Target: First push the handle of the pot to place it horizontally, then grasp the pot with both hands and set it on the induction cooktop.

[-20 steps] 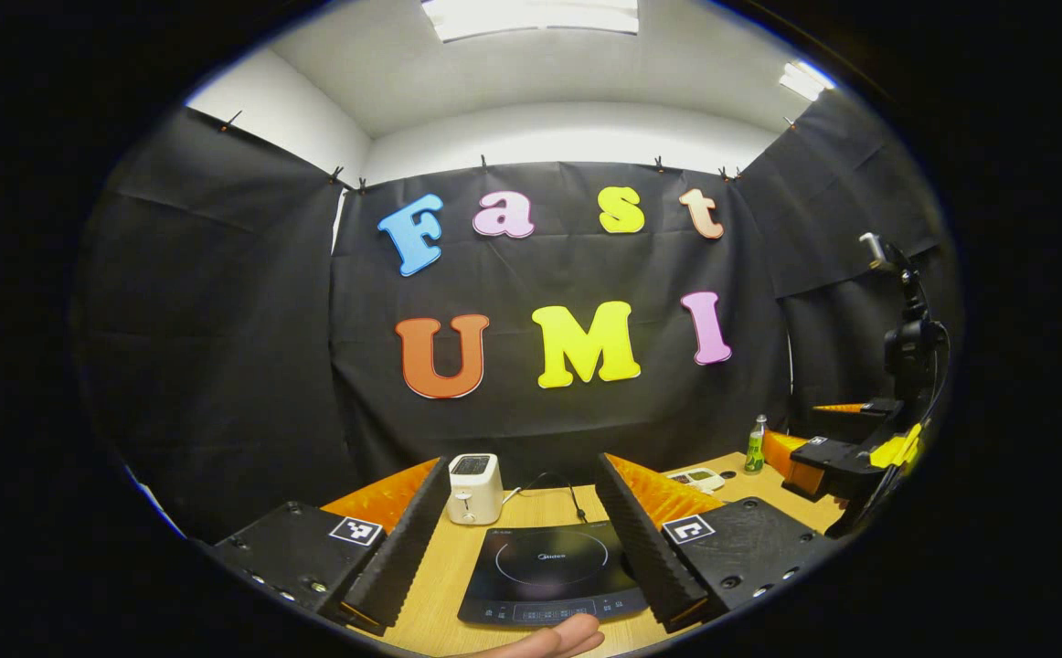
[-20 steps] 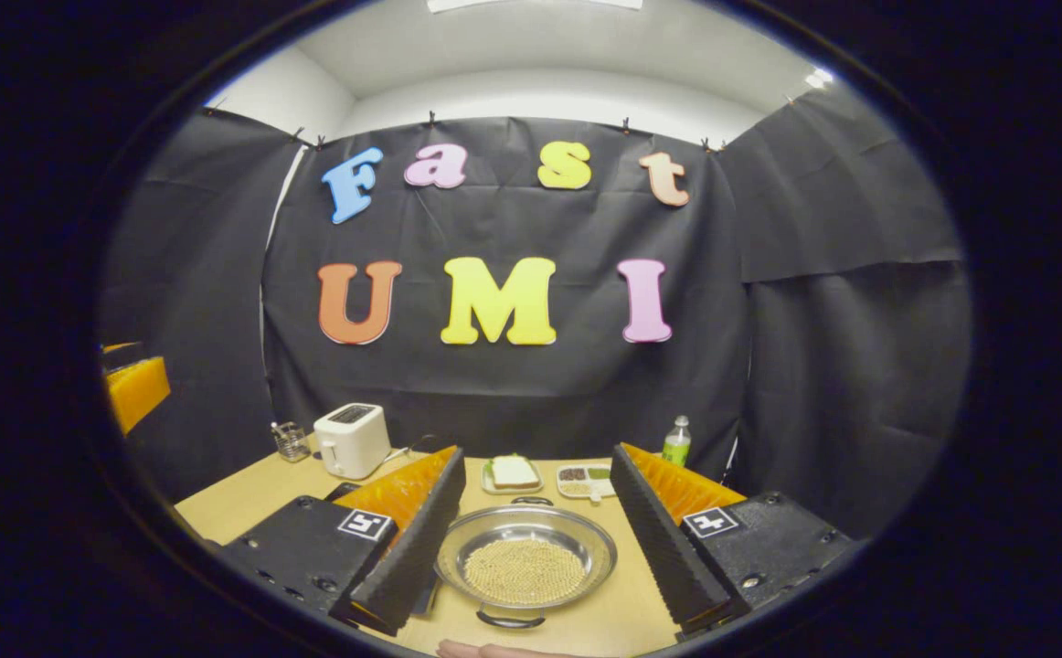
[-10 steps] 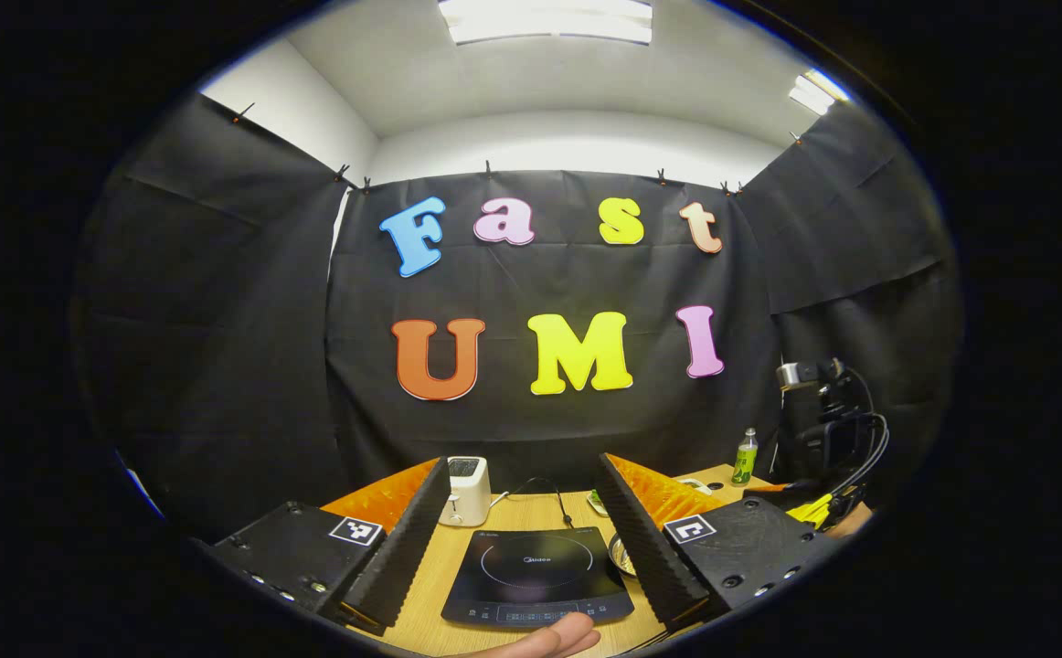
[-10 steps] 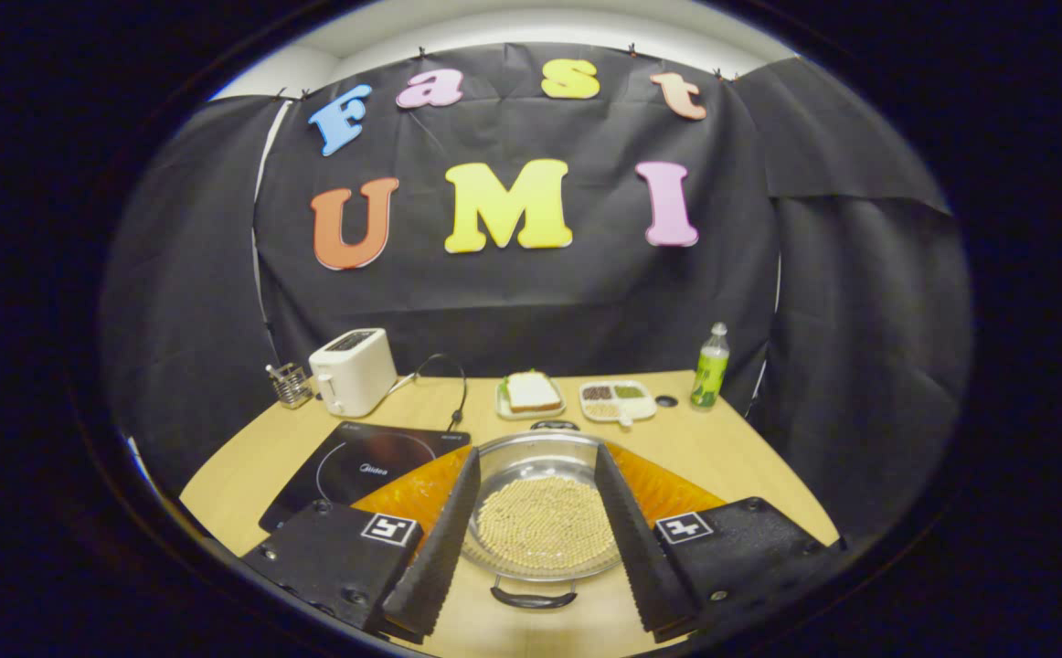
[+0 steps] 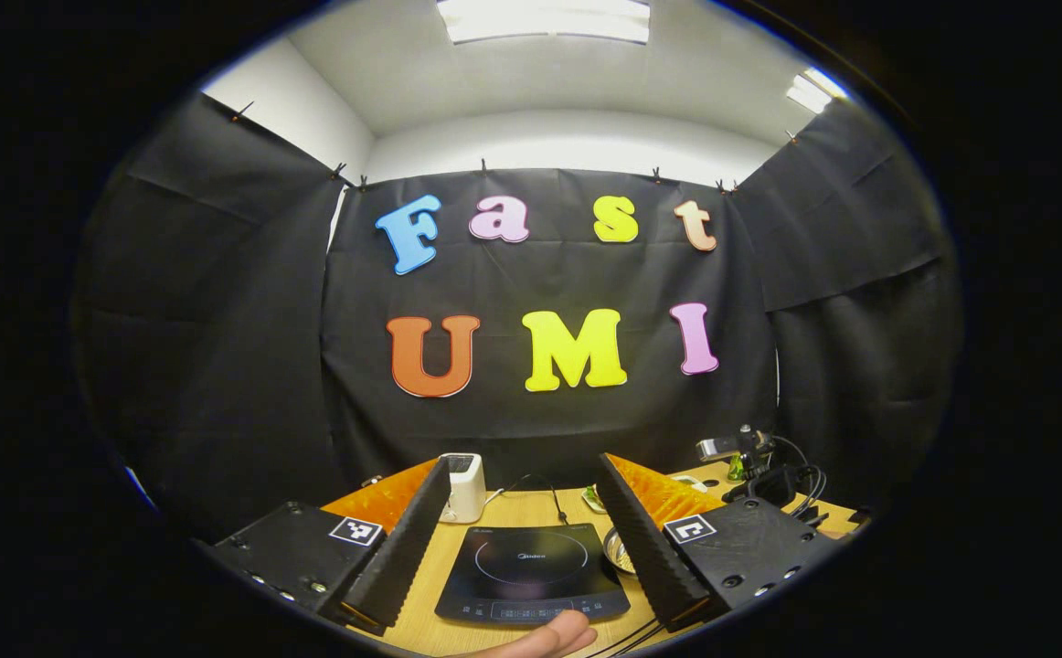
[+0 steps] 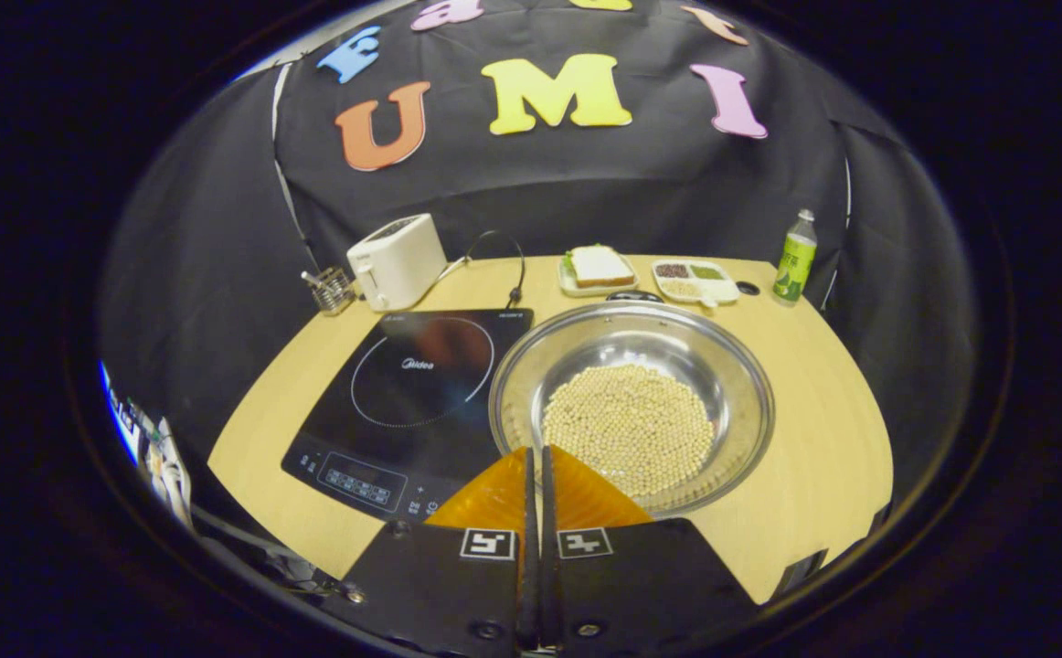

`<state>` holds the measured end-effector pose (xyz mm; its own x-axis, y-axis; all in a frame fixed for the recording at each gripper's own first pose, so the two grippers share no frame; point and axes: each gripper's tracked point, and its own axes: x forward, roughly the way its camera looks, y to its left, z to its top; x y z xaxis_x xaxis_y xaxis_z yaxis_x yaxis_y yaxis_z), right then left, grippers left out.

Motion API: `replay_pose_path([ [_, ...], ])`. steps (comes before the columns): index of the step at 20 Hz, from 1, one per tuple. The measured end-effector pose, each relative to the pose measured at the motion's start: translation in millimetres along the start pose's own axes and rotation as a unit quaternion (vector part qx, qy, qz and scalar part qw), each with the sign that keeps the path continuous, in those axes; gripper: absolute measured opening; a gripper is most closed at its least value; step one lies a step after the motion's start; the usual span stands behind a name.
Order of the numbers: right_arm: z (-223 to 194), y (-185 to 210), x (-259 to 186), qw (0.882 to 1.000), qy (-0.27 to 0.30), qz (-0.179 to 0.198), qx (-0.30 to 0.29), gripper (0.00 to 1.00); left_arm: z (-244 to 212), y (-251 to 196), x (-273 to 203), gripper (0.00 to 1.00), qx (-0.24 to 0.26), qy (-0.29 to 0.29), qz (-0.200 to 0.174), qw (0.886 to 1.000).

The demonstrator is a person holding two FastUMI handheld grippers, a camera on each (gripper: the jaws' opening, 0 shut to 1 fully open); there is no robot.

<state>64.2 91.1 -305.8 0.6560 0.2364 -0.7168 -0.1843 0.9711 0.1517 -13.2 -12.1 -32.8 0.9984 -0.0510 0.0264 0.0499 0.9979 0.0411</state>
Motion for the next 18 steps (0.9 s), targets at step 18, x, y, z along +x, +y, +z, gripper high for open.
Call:
replay_pose_path([
  [18, -71, -1, 25, 0.99, 0.114, 0.052, 0.058, 0.04, -6, 2, -13, 0.96, -0.018, -0.011, 0.005, 1.0],
])
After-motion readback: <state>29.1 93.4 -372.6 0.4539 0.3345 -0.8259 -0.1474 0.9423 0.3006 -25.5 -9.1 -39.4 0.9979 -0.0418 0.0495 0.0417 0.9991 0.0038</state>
